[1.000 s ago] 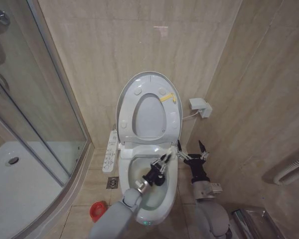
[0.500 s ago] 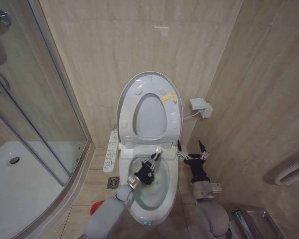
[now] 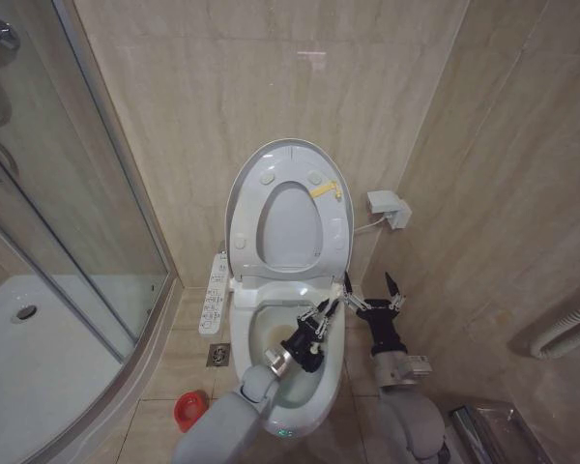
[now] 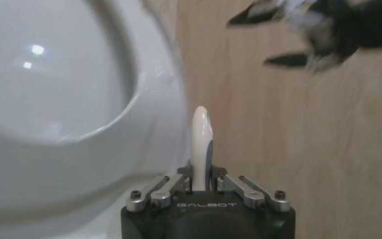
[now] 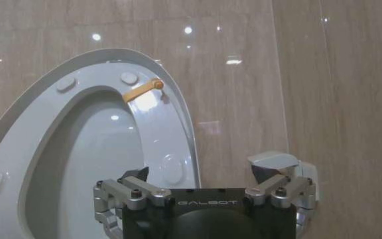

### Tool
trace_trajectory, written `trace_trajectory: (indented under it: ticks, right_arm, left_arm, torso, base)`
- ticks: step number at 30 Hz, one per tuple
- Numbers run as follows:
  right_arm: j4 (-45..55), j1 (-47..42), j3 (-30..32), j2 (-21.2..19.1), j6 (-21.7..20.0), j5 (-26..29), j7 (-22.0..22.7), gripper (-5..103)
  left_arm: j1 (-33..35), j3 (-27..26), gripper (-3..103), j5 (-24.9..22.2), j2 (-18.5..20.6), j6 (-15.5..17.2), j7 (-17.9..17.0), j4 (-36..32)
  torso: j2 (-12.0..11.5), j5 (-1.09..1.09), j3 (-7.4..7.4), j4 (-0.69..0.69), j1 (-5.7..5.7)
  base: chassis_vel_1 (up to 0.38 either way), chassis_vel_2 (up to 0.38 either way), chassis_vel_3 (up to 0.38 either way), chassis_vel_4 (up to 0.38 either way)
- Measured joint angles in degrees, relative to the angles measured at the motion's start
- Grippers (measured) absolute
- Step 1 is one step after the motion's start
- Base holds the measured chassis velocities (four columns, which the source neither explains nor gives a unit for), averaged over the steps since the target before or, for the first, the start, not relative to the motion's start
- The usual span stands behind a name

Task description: Open the toilet lid, clean the toilet bowl with a toilet brush, close the toilet lid, and flush.

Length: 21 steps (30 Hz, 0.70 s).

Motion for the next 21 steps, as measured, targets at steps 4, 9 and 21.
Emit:
trace_trajectory:
  ticks: [4, 9, 21]
  right_arm:
    - [0.00, 0.00, 0.00, 0.00, 0.00, 0.00, 0.00, 100]
    - [0.00, 0.00, 0.00, 0.00, 0.00, 0.00, 0.00, 100]
    - [0.00, 0.00, 0.00, 0.00, 0.00, 0.00, 0.00, 100]
  left_arm:
    - [-1.33, -2.07, 18, 0.32, 0.90, -1.29, 0.50, 4.14]
    - [-0.73, -3.73, 18, 1.14, 2.32, -1.63, 0.50, 2.32]
    - [9.66, -8.07, 18, 10.65, 6.27, -1.77, -7.13, -10.38]
  torso:
    - [0.00, 0.00, 0.00, 0.01, 0.00]
    - [0.00, 0.00, 0.00, -0.01, 0.00]
    - [0.00, 0.01, 0.00, 0.00, 0.00]
  base:
    - [0.000, 0.000, 0.000, 0.000]
    - [0.000, 0.000, 0.000, 0.000]
    - [0.000, 0.000, 0.000, 0.000]
